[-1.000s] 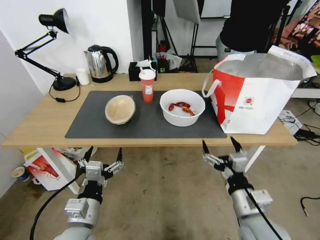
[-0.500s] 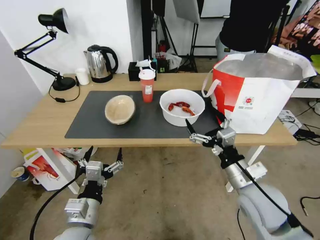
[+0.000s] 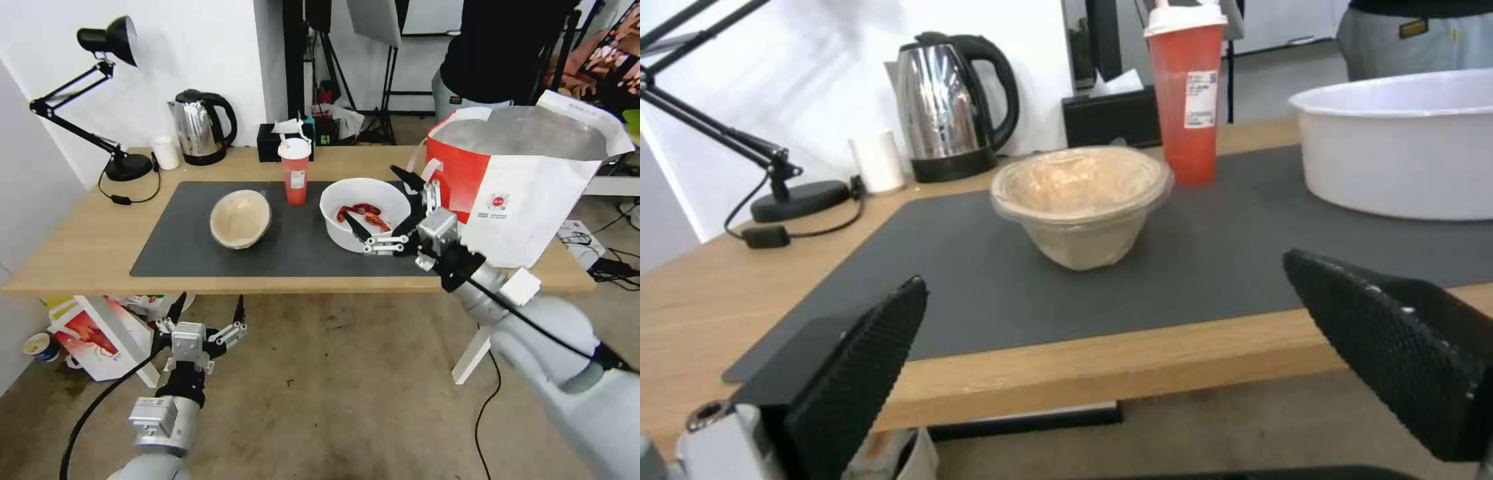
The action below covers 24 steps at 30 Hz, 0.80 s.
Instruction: Pick up the trash from the table and place it into the takeout bag.
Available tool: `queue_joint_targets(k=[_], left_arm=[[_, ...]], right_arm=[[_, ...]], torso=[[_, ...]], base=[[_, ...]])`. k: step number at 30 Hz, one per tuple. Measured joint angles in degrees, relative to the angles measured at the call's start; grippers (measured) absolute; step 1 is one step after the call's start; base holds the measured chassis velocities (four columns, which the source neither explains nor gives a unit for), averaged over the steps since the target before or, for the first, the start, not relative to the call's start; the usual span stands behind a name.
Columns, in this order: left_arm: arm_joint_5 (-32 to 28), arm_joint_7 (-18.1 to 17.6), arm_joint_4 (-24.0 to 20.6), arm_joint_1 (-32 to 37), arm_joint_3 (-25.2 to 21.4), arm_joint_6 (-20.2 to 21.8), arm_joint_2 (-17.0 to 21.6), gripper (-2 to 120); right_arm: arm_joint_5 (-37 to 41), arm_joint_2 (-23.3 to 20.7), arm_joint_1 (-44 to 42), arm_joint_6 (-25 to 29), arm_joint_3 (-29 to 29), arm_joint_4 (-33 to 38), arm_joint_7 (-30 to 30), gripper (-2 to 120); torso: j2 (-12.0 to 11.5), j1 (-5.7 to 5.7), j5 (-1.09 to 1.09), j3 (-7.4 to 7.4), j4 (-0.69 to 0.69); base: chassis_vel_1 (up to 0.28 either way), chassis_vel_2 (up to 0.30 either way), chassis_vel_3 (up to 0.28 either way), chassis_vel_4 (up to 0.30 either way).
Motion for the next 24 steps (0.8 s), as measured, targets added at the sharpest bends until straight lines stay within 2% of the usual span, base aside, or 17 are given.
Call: queue_joint_targets(k=[2,5,7,9,11,12,14,17,19,20,24], left_arm=[[0.0,0.0,0.0,0.0,0.0,0.0,0.0,100],[0.0,0.0,0.0,0.0,0.0,0.0,0.0,100],[0.0,0.0,0.0,0.0,0.0,0.0,0.0,100],[0.0,0.0,0.0,0.0,0.0,0.0,0.0,100],[0.0,0.0,0.0,0.0,0.0,0.0,0.0,100],[0.0,0.0,0.0,0.0,0.0,0.0,0.0,100],[0.0,0.0,0.0,0.0,0.0,0.0,0.0,100],[0.0,0.0,0.0,0.0,0.0,0.0,0.0,100],[0.0,0.0,0.0,0.0,0.0,0.0,0.0,100],[0.0,0.0,0.0,0.0,0.0,0.0,0.0,100],[0.0,0.0,0.0,0.0,0.0,0.0,0.0,100]], right_arm=[[1.92,-3.76,3.99,0.01,-1.3,-0.24,-1.04,100],[2.9,-5.67,6.05,0.02,-1.99,-0.38,-1.59,100],[5.02,-9.87,10.52,0.03,-3.47,-0.65,-2.74,100],[5.56,-10.91,11.64,0.04,-3.79,-0.72,-3.01,100],[7.55,-14.81,15.81,0.05,-5.22,-0.98,-4.12,100],[7.55,-14.81,15.81,0.05,-5.22,-0.98,-4.12,100],[9.37,-18.37,19.62,0.06,-6.45,-1.24,-5.13,100],[10.59,-20.76,22.16,0.07,-7.33,-1.39,-5.78,100],[12.57,-24.65,26.31,0.09,-8.63,-1.68,-6.84,100],[12.57,-24.65,26.31,0.09,-8.63,-1.68,-6.84,100],[15.42,-30.64,32.71,0.1,-10.48,-2.08,-8.31,100]], torso=[[0.0,0.0,0.0,0.0,0.0],[0.0,0.0,0.0,0.0,0.0],[0.0,0.0,0.0,0.0,0.0],[0.0,0.0,0.0,0.0,0.0],[0.0,0.0,0.0,-0.01,0.0],[0.0,0.0,0.0,-0.01,0.0],[0.0,0.0,0.0,-0.01,0.0],[0.0,0.0,0.0,-0.01,0.0],[0.0,0.0,0.0,-0.01,0.0],[0.0,0.0,0.0,-0.01,0.0],[0.0,0.0,-0.06,-0.01,-0.02]], base=[[0.0,0.0,0.0,0.0],[0.0,0.0,0.0,0.0],[0.0,0.0,0.0,0.0],[0.0,0.0,0.0,0.0],[0.0,0.0,0.0,0.0],[0.0,0.0,0.0,0.0],[0.0,0.0,0.0,0.0],[0.0,0.0,0.0,0.0],[0.0,0.0,0.0,0.0],[0.0,0.0,0.0,0.0],[0.0,0.0,0.0,0.0]])
